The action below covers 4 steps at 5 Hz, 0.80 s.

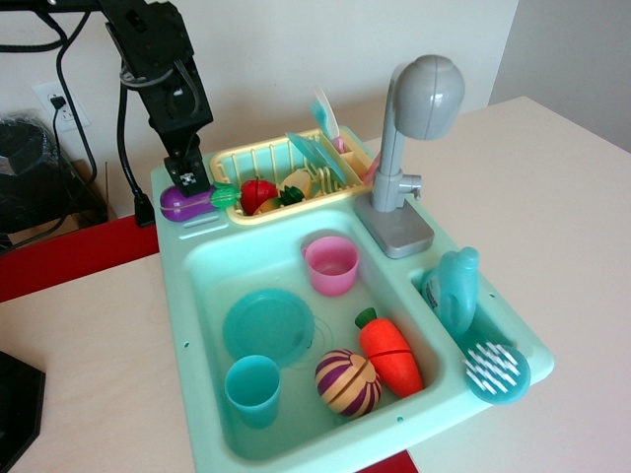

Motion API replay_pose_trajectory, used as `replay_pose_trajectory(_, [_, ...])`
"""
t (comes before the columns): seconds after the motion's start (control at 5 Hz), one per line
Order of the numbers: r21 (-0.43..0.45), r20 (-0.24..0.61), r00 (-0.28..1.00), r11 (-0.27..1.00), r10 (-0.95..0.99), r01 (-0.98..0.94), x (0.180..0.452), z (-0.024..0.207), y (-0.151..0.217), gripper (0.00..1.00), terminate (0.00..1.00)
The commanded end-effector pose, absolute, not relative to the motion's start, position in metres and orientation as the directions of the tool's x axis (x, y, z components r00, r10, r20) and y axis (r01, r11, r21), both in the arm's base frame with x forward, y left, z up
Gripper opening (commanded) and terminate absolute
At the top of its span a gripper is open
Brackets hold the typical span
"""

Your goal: Put eggplant on plate

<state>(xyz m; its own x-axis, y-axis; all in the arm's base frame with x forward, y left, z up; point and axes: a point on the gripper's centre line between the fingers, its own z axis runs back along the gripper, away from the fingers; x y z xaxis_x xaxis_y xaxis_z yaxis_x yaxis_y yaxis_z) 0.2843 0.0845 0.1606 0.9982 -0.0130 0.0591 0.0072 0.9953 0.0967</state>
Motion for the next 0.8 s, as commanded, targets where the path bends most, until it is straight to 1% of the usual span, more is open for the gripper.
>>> replay_pose_trajectory(0.0, [0.097, 0.059, 0.998, 0.995, -0.013, 0.007, 0.284, 0.161, 0.085, 1.0, 0.0])
replay_pose_trajectory(0.2, [0.037, -0.022, 1.0, 0.999, 0.021, -0.02, 0.283, 0.161, 0.084, 1.0, 0.0])
replay_pose_trajectory(0.4, [0.041, -0.094, 0.995, 0.998, 0.044, -0.04, 0.276, 0.16, 0.085, 1.0, 0.0])
replay_pose_trajectory(0.6, [0.05, -0.109, 0.993, 0.998, 0.041, -0.036, 0.271, 0.15, 0.086, 1.0, 0.0])
